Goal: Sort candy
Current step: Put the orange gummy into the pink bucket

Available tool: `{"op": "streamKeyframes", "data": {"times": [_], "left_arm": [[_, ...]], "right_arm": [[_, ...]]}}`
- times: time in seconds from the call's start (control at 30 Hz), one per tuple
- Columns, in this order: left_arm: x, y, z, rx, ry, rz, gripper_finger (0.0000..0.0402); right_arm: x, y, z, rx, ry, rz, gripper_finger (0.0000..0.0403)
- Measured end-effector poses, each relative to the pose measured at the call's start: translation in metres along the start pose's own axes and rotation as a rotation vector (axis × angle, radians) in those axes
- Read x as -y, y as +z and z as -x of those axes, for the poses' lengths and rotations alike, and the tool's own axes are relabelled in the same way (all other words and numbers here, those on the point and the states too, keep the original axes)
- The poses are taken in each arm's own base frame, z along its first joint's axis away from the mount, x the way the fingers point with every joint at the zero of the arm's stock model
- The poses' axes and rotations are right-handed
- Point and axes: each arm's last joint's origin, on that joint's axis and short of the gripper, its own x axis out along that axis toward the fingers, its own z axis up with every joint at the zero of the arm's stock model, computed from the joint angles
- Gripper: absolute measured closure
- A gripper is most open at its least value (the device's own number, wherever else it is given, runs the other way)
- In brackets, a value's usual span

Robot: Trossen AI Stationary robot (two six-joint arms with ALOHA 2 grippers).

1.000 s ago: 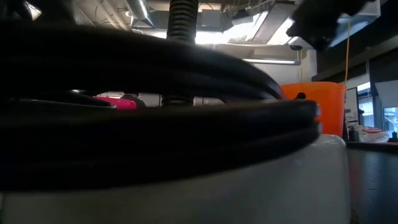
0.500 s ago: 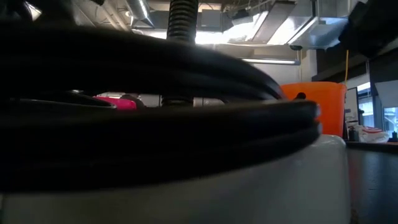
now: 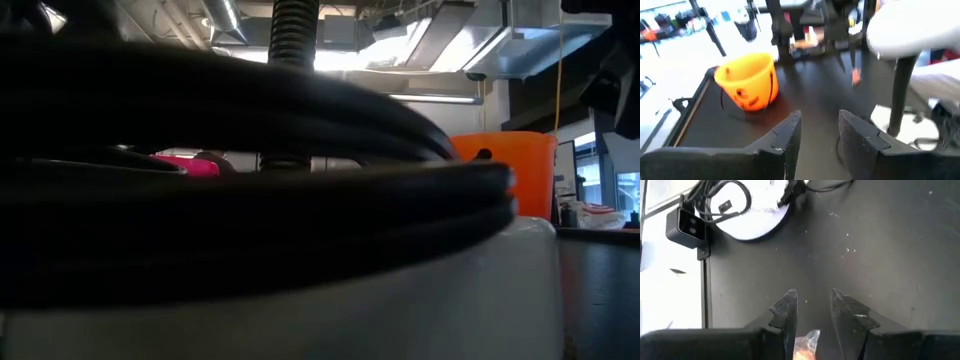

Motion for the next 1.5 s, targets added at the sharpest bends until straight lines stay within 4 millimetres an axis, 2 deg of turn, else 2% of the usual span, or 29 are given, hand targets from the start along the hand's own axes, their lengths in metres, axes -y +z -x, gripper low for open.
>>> {"op": "streamKeyframes", "data": {"times": [0.17,0.27,0.47,0.57,0.83,1.23,1.5], "left_arm": [[-0.003,-0.001,0.008,0.058,0.014,-0.027,0.0279],[-0.004,-0.004,0.01,0.172,0.028,-0.001,0.0279],[0.001,-0.032,-0.001,0.259,0.0,0.011,0.0279],[0.0,-0.039,-0.002,0.313,0.016,0.053,0.0279],[0.003,-0.061,-0.01,0.307,0.016,0.081,0.0279],[0.004,-0.062,-0.01,0.305,0.013,0.113,0.0279],[0.004,-0.062,-0.011,0.299,0.006,0.157,0.0279]], "right_arm": [[0.0,-0.001,-0.002,-0.024,0.008,0.0,0.0288],[0.0,0.0,-0.002,-0.013,0.002,-0.001,0.0288],[0.0,0.0,-0.002,0.001,-0.008,0.0,0.0288],[0.0,-0.001,-0.002,-0.026,0.01,0.0,0.0288],[-0.001,-0.002,-0.002,-0.065,0.04,-0.003,0.0288],[-0.002,-0.001,-0.002,-0.057,0.048,-0.058,0.0288],[-0.006,-0.003,-0.001,-0.15,0.123,-0.146,0.0288]]}}
